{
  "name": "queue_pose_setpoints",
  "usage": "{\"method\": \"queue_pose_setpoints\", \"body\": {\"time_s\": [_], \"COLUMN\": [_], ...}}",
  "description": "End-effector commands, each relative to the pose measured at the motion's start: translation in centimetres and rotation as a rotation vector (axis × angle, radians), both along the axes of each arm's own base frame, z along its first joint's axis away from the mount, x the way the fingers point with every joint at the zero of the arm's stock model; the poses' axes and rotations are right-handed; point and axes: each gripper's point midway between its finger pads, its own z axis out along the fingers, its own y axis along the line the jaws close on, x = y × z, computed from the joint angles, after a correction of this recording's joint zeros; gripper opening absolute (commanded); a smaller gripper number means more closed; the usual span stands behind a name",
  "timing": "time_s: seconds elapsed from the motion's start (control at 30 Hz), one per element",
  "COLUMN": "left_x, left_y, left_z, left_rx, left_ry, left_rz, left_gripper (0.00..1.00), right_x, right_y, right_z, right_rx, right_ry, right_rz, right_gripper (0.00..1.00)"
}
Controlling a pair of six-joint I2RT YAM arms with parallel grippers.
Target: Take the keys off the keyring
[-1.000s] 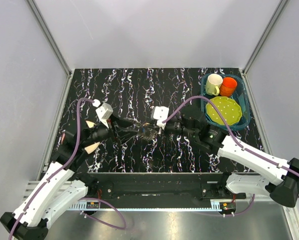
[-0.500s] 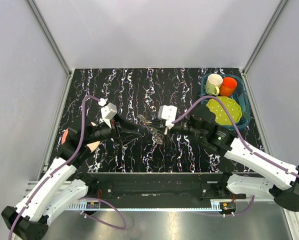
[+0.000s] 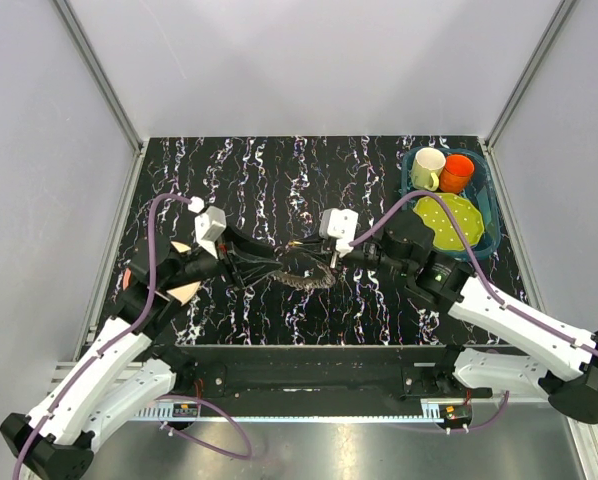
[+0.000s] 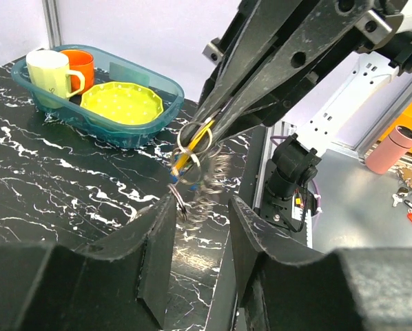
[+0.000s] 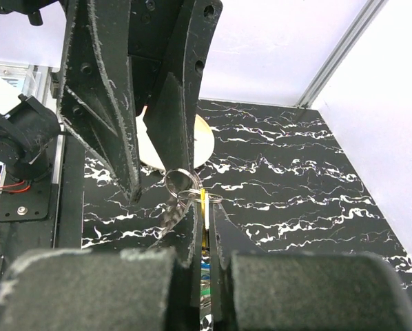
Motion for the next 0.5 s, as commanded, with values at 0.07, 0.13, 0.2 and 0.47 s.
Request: {"method": "queue_pose_setpoints", "body": {"time_s": [0.07,0.13,0.2,0.47], "left_x": [-1.1,-0.9,-0.4,0.4], "left_y": [-0.1,-0.1,0.1,0.9], "left_z": [2.7,2.8,2.6,2.6], "left_rx": [-0.064,-0.064,-0.057,-0.059], "left_ry": [-0.125,-0.127,-0.134,-0.163], "left_rz": [-0.031,-0.018,0.01,0.097], "left_gripper": [0.4,0.4,0.4,0.38], "right_x": [-0.2,0.0,0.1,-0.5], "right_y": [1.0,1.3,1.4,1.0], "right_z": [3.0,2.9,3.1,4.4], "right_rx": [0.103,0.106,0.117,0.151], "right_ry": [-0.037,-0.033,-0.03,-0.01], "right_rz": [0.039,0.038,0.036,0.047], "right_gripper": [0.0,0.0,0.0,0.0]}}
